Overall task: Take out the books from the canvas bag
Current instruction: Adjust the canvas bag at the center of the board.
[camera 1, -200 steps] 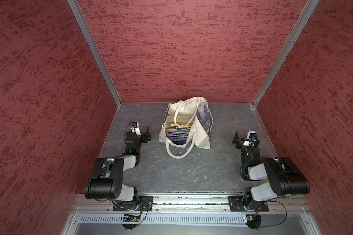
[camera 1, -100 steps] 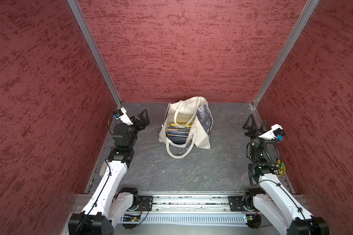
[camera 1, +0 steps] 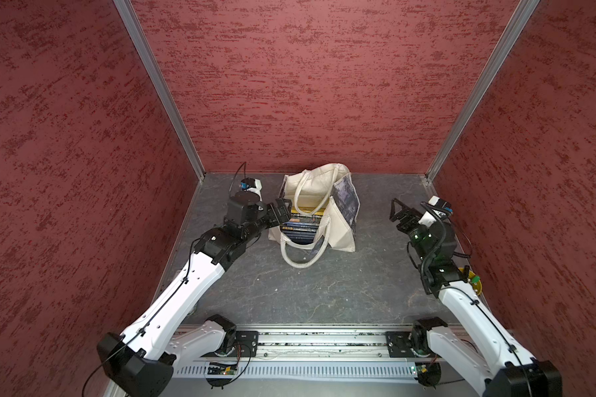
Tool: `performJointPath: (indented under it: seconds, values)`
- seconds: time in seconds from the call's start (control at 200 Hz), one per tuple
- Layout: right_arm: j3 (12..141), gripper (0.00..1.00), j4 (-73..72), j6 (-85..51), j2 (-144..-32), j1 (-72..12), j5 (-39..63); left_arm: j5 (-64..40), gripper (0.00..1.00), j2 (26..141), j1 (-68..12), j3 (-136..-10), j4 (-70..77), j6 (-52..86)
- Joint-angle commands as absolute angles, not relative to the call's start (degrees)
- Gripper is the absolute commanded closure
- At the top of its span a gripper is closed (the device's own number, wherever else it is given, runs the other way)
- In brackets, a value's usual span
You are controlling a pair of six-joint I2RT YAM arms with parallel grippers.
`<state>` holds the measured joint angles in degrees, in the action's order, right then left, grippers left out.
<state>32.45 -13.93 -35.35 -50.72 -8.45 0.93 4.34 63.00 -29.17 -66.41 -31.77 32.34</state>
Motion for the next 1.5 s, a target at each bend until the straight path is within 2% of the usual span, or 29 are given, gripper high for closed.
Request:
performJointPath:
  seconds: [0.0, 0.195, 0.451, 0.636, 0.822, 0.922, 1.032, 1.067, 1.112, 1.157, 1.182, 1.498]
  values:
    - [34.9, 0.01, -6.8, -35.4, -50.5, -10.6, 5.2, 10.0, 0.00, 65.2, -30.2, -71.1, -42.8, 28.6]
    - [39.4, 0.01, -1.6, -33.5, -54.0, -17.5, 2.6, 17.1, 0.00, 71.9, -29.4, -78.7, -50.1, 23.4]
    - [43.4, 0.01, -1.1, -33.9, -58.2, -25.2, -0.1, 12.0, 0.00, 79.6, -24.7, -85.2, -53.4, 22.4]
    - [49.4, 0.01, 1.2, -32.9, -62.2, -30.0, -2.9, 10.9, 0.01, 81.8, -23.9, -85.3, -52.4, 23.1]
    - [55.6, 0.01, 3.4, -33.2, -67.9, -33.6, -5.3, 12.3, 0.15, 82.4, -23.5, -84.3, -52.3, 23.1]
    - [59.2, 0.01, 5.4, -33.4, -71.8, -36.0, -8.0, 11.4, 0.29, 83.1, -23.2, -83.9, -51.9, 23.5]
    - [63.6, 0.01, 8.5, -34.2, -75.8, -37.4, -9.6, 11.7, 0.53, 83.3, -23.3, -82.8, -50.7, 23.7]
    - [64.7, 0.01, 9.3, -34.3, -76.7, -37.7, -10.3, 11.8, 0.65, 83.2, -23.2, -82.3, -50.3, 23.7]
    - [65.9, 0.01, 9.9, -34.6, -77.4, -38.0, -11.4, 11.6, 0.75, 82.8, -23.1, -81.4, -49.7, 23.8]
    - [66.7, 0.01, 10.1, -34.9, -78.0, -38.2, -12.0, 11.5, 0.94, 82.4, -23.1, -80.5, -49.1, 24.0]
    - [67.3, 0.01, 10.4, -35.1, -78.3, -38.2, -12.4, 11.4, 0.99, 82.2, -23.1, -80.2, -48.8, 24.2]
    - [77.1, 0.01, 16.1, -33.3, -87.7, -38.2, -15.1, 11.1, 1.00, 79.1, -23.6, -75.5, -47.0, 25.0]
